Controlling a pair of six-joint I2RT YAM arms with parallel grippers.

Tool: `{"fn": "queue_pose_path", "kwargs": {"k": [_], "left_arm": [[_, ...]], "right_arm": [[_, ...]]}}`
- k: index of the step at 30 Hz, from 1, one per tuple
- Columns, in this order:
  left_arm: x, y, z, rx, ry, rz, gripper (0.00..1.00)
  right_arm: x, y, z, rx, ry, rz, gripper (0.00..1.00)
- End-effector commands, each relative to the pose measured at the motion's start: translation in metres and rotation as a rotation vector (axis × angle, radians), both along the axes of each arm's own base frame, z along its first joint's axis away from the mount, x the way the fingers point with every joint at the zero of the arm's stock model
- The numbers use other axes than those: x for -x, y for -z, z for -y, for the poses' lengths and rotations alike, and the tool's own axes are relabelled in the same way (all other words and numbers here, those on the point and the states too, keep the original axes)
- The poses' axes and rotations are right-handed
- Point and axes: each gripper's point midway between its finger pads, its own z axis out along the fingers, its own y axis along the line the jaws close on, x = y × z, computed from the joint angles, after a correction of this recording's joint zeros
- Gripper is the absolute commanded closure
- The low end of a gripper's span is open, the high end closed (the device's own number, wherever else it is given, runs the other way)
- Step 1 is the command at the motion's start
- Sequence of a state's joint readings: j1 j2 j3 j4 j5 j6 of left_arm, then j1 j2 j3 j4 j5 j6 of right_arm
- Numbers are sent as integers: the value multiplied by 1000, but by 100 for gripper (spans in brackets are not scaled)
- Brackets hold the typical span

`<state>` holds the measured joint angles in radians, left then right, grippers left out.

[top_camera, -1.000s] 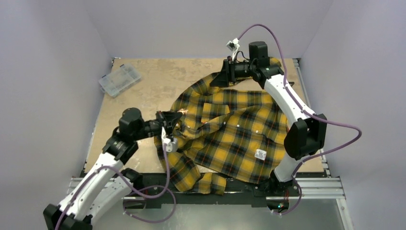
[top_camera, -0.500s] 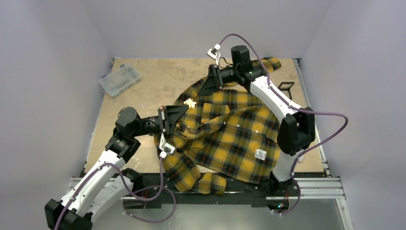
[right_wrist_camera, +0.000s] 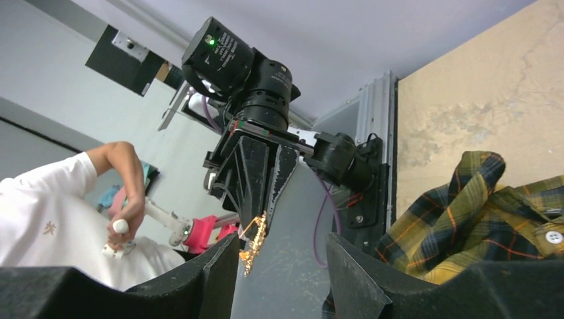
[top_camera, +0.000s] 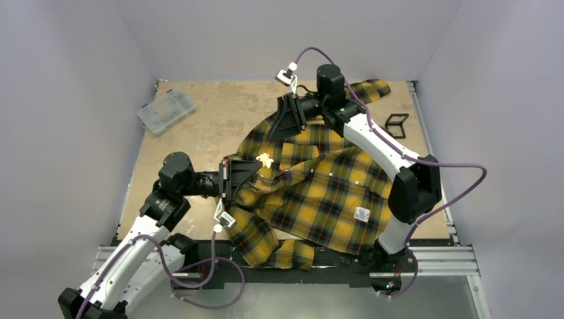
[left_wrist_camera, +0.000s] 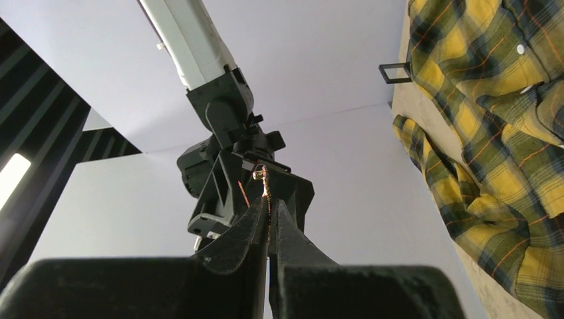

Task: Remove the brooch from the garment

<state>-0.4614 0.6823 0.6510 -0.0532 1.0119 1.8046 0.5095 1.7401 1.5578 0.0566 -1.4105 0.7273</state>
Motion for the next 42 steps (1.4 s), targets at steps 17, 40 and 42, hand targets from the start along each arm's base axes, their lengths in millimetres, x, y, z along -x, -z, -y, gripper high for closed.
{"fn": "queue_pose_path", "kwargs": {"k": [17, 40, 42], "left_arm": [[25, -6, 2, -15, 96, 44, 100], [16, 7, 4, -56, 85, 66, 100], [15, 8, 4, -58, 79, 66, 100]], "right_arm": [[33, 3, -4, 74, -45, 100, 53], [67, 10, -6, 85, -132, 64, 72], [69, 12, -6, 86, -135, 62, 74]]}}
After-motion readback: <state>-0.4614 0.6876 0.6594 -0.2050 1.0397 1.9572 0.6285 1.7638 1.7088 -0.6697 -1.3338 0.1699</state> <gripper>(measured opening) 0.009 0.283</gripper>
